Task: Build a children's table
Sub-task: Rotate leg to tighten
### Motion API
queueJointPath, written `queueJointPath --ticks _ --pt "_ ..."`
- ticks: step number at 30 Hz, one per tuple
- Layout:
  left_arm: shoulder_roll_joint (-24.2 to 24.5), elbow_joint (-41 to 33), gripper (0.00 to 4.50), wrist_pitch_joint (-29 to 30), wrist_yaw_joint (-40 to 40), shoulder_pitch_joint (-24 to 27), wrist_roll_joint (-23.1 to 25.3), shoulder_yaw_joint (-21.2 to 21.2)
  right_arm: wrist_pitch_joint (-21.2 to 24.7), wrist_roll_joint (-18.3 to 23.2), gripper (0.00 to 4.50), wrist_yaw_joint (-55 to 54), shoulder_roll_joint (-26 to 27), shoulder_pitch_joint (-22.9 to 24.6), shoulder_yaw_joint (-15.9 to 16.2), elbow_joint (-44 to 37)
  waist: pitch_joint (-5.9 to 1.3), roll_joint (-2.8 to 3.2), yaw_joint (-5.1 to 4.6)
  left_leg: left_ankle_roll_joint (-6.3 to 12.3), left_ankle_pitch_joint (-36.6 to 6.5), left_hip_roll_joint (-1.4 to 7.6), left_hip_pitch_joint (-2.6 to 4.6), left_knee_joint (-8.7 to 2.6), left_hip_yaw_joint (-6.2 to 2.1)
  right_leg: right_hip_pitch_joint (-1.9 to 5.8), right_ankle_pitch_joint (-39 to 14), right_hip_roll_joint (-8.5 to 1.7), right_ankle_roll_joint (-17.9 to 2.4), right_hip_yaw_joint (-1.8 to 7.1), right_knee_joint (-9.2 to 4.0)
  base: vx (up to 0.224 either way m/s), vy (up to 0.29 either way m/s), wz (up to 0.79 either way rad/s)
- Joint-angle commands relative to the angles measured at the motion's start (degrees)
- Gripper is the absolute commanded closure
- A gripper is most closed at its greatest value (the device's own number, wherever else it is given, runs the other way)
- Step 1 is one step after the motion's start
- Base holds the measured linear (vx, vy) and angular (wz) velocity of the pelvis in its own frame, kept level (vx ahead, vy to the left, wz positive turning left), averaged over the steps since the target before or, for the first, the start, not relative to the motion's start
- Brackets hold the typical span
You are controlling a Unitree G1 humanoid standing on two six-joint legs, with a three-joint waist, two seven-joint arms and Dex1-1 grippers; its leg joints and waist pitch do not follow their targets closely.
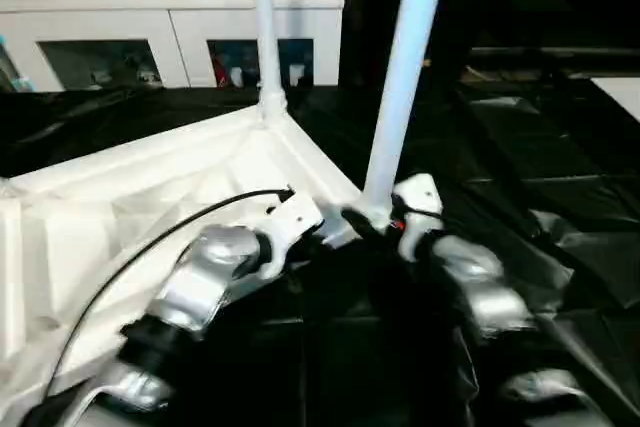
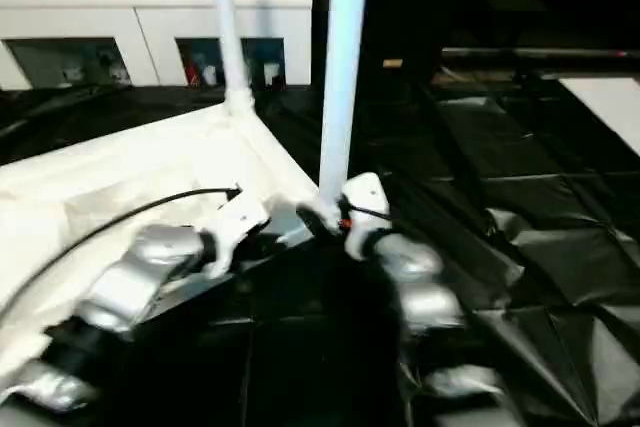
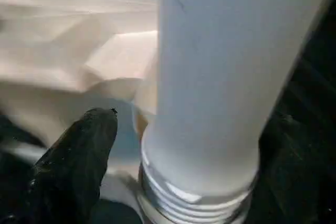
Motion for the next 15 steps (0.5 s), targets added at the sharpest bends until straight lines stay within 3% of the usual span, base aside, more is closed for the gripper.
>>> queueJointPath --ticks 1,6,13,15 --pt "3.04 -2.56 4.50 -1.38 -7.95 2.43 -2.56 -3.00 0.05 2.44 0.30 8.40 -3.22 1.20 2.35 -4.63 -3.24 -0.89 0.36 3.60 -14.80 3.47 0.77 -3.99 -1.74 2.06 -13.21 -3.37 -11.43 2.29 -4.59 0.000 0.000 0.00" --pt "6.93 -6.89 4.50 -0.22 -14.52 3.60 -5.16 -3.17 -0.27 2.81 0.30 15.79 -7.44 1.67 3.16 -5.95 -3.26 -0.56 0.90 4.83 -12.59 3.67 0.99 -3.75 -1.52 2.02 -8.07 -3.05 -14.11 2.21 -3.86 0.000 0.000 0.00" --pt "9.71 -8.76 4.50 0.84 -18.62 3.74 -7.33 -3.40 1.09 3.81 0.30 22.31 -9.37 1.43 5.22 -6.41 -2.73 -0.69 0.95 1.24 -18.38 3.83 1.34 -4.46 -1.78 1.86 -15.23 -3.18 -12.98 2.36 -4.44 0.000 0.000 0.00" --pt "9.88 -8.68 4.50 0.78 -18.76 3.70 -7.32 -3.36 1.08 3.76 0.30 22.74 -9.54 1.47 5.45 -6.44 -2.72 -1.19 0.96 1.07 -18.55 3.81 1.40 -4.43 -1.69 1.81 -15.00 -3.21 -12.89 2.45 -4.50 0.000 0.000 0.00"
